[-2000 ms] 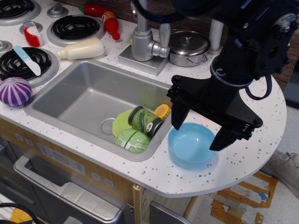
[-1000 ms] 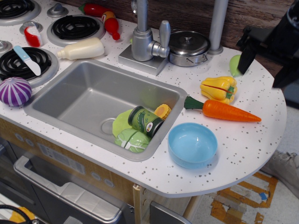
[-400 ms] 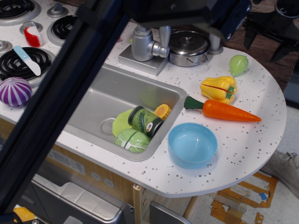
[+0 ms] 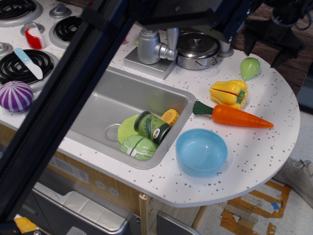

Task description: Put pear in bowl

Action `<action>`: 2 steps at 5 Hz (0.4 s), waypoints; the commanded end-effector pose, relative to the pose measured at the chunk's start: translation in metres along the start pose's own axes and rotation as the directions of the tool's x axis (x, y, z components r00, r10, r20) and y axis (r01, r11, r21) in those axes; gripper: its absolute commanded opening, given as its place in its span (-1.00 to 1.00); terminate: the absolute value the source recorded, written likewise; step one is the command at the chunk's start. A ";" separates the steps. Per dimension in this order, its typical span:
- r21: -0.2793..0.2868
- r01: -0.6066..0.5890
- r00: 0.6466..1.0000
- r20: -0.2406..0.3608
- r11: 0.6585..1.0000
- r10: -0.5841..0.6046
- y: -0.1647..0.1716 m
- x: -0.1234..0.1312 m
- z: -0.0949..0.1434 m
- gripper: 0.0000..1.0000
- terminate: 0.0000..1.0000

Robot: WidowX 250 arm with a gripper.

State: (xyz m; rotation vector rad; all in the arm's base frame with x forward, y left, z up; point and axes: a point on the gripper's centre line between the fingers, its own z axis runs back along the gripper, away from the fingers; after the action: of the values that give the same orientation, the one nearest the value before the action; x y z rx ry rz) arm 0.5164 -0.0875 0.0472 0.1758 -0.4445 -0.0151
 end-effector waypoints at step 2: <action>-0.050 -0.007 0.998 0.067 0.999 0.010 0.013 0.010 -0.005 1.00 -1.00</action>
State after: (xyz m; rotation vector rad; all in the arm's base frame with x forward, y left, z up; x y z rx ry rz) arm 0.5149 -0.0772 0.0131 0.1235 -0.4374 -0.0183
